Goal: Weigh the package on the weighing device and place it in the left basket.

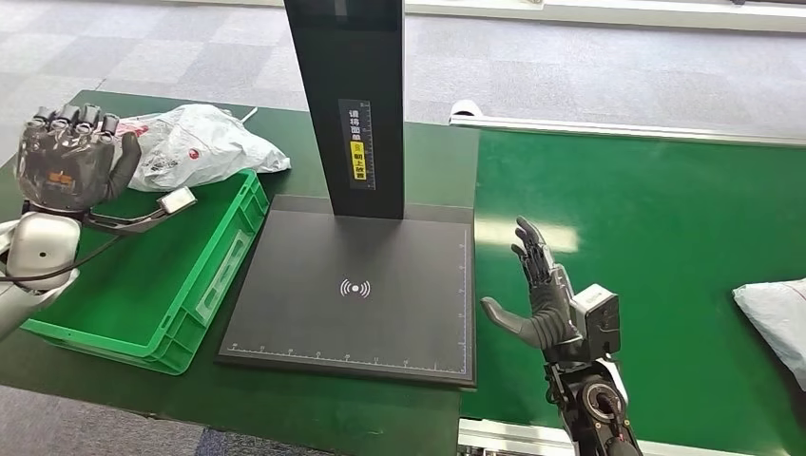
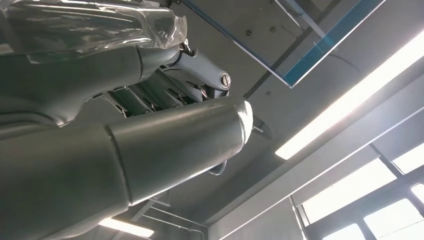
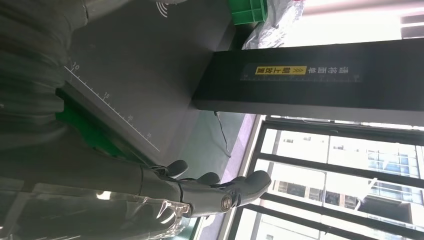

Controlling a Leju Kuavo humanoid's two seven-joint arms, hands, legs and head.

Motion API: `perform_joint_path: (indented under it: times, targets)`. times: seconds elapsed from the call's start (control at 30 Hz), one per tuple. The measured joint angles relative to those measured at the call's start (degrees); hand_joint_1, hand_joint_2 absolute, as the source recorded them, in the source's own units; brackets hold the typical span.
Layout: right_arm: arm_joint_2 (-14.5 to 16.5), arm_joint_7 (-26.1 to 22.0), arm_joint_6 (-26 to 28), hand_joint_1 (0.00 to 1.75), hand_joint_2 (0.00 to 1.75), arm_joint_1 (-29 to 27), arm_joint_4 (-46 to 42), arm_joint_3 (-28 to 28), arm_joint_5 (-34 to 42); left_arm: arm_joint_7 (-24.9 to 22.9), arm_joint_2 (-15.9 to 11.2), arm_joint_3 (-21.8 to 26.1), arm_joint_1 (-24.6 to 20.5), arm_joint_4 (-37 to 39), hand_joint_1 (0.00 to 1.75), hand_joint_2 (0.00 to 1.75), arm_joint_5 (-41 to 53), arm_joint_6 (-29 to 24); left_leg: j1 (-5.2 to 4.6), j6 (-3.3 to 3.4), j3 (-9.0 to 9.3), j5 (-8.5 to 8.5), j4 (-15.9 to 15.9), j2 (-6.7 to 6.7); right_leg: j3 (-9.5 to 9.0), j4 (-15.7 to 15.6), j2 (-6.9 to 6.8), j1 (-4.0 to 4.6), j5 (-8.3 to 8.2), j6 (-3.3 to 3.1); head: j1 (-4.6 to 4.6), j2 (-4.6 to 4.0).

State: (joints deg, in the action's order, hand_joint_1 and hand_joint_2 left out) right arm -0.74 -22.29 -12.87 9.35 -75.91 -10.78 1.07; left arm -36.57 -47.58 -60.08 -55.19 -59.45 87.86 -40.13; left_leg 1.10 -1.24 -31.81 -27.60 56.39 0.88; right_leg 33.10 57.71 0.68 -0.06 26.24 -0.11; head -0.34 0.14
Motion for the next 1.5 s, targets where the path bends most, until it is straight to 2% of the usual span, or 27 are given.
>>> perform_joint_path:
  times: [0.7, 0.83, 0.97, 1.1, 1.17, 1.23, 1.27, 1.3, 1.37, 1.43, 1.5]
  targets:
    - [-0.67, 0.02, 0.08, 0.0, 1.75, -0.68, -0.01, -0.07, 0.46, 0.0, 1.11, 0.28, 0.2, 0.03, 1.75, 0.0, 0.0, -0.02, 0.0, -0.01, -0.05, 0.01, 0.0, -0.1, 0.05, 0.0, -0.04, 0.0, 0.02, 0.0, -0.01, -0.01]
    - [-0.73, 0.04, 0.12, 0.0, 1.75, -0.73, -0.02, -0.07, 0.47, 0.0, 1.38, 1.55, 1.66, -1.03, 1.75, 0.0, 0.0, -0.02, 0.0, -0.01, -0.05, 0.0, 0.0, -0.1, 0.05, 0.0, -0.04, 0.0, 0.02, 0.0, -0.02, 0.0]
    - [-0.81, 0.19, 0.34, 0.0, 1.75, -0.68, -0.03, -0.09, 0.68, 0.0, 2.7, 4.34, 5.24, -3.28, 1.75, 0.0, 0.0, -0.03, -0.01, -0.01, -0.04, 0.01, 0.0, -0.1, 0.04, -0.01, -0.04, -0.01, 0.02, 0.0, -0.02, 0.0]
    - [-1.09, 0.23, 0.91, 0.0, 1.75, -0.7, -0.17, -0.23, 1.26, 0.01, 5.18, 7.09, 8.76, -4.61, 1.75, 1.75, 0.0, -0.04, -0.01, -0.01, -0.04, 0.0, 0.01, -0.11, 0.04, -0.02, -0.04, -0.01, 0.02, 0.0, -0.01, -0.01]
    - [-1.32, 0.23, 1.17, 0.0, 1.75, -0.78, -0.31, -0.3, 1.64, 0.38, 6.81, 8.0, 10.05, -4.17, 1.69, 1.75, -0.03, -0.05, -0.05, 0.0, 0.01, 0.0, 0.01, -0.12, 0.01, -0.03, -0.04, -0.06, 0.02, 0.01, -0.02, -0.01]
    - [-1.54, 0.25, 1.23, 0.0, 1.75, -1.01, -0.55, -0.32, 1.79, 2.13, 9.88, 10.42, 12.62, -2.59, 0.88, 1.75, -0.37, -0.03, -0.11, 0.01, 0.06, -0.01, 0.01, -0.16, -0.04, -0.04, -0.05, -0.12, 0.02, 0.01, -0.03, 0.0]
    - [-1.63, 0.25, 1.24, 0.0, 1.75, -1.16, -0.71, -0.32, 1.81, 4.79, 11.95, 12.77, 14.56, -1.87, 0.45, 1.75, -1.16, -0.03, -0.13, 0.01, 0.07, -0.01, 0.01, -0.14, -0.05, -0.04, -0.05, -0.14, 0.03, 0.02, -0.03, -0.01]
    - [-1.71, 0.28, 1.24, 0.0, 1.75, -1.29, -0.86, -0.32, 1.8, 9.41, 14.16, 16.01, 16.71, -1.57, 0.06, 1.75, -2.5, -0.02, -0.13, 0.01, 0.06, -0.01, 0.01, -0.09, -0.02, -0.04, -0.03, -0.14, 0.02, 0.02, -0.03, -0.01]
    - [-1.8, 0.4, 1.23, 0.0, 1.75, -1.45, -1.07, -0.32, 1.73, 23.89, 19.24, 25.36, 20.81, -1.9, 0.0, 1.75, -5.66, -0.05, -0.13, 0.01, 0.01, -0.01, 0.01, 0.04, 0.05, -0.04, 0.03, -0.14, 0.01, 0.03, -0.01, -0.01]
    - [-1.83, 0.54, 1.21, 0.0, 1.75, -1.48, -1.11, -0.37, 1.67, 42.51, 25.4, 38.43, 23.54, -2.35, 0.0, 1.75, -10.68, -0.03, -0.14, 0.02, -0.04, -0.01, 0.02, 0.11, 0.09, -0.04, 0.07, -0.15, 0.0, 0.04, 0.01, -0.01]
    - [-1.84, 0.6, 1.15, 0.0, 1.75, -1.34, -1.09, -0.52, 1.67, 61.38, 31.39, 52.04, 24.42, -1.48, 0.0, 1.75, -22.68, 0.72, -0.14, 0.03, -0.05, -0.02, 0.02, 0.15, 0.09, -0.04, 0.1, -0.15, -0.02, 0.06, -0.02, -0.01]
